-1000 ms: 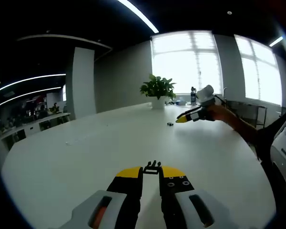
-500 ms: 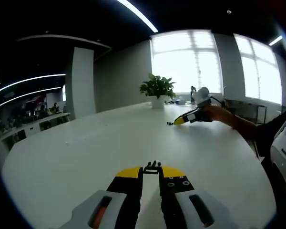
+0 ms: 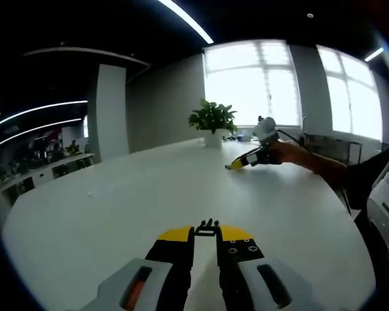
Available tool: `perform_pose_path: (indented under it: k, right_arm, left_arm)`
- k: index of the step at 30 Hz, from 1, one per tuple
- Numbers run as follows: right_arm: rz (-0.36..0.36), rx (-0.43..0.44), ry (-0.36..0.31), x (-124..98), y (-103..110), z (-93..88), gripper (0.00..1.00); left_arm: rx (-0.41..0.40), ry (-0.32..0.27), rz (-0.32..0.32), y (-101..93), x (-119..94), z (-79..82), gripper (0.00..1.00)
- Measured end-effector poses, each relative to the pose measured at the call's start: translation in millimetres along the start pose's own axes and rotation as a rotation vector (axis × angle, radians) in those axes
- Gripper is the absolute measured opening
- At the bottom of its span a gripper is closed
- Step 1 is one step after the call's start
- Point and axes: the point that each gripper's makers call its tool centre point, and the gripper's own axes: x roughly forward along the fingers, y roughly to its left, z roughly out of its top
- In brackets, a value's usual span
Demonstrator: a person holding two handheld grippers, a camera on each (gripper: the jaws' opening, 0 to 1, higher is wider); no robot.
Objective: Snap the two parts of the plastic buckle together until the buckle closes and remains connected.
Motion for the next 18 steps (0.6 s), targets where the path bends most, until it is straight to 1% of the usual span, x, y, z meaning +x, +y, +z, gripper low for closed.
perform_pose_path:
  k: [4,8,11,14,18]
  right_arm:
    - [0.012,0.015,-0.001,2,1,2.0,0.28]
    - [0.015,0.005,0.003,9,1,4.5,0.26]
    - [0.019,-0.013,0.006,13,1,6.0,0.23]
    - [0.038,-0.028,0.003,14,5,6.4,0.22]
    - [0.059,-0.008,-0.014,14,8,6.4,0.22]
  left_arm:
    - [0.002,0.002,0.000,-0.6,0,-0.6,0.13]
    - [0.000,0.005,0.000,-0.9,1,-1.7,0.13]
    - [0.001,0.006,0.001,-0.7,1,-1.8,0.13]
    - [0.000,0.006,0.000,-1.0,1,-1.7,0.13]
    - [0.001,0.009,0.000,-1.0,1,-2.5,0.13]
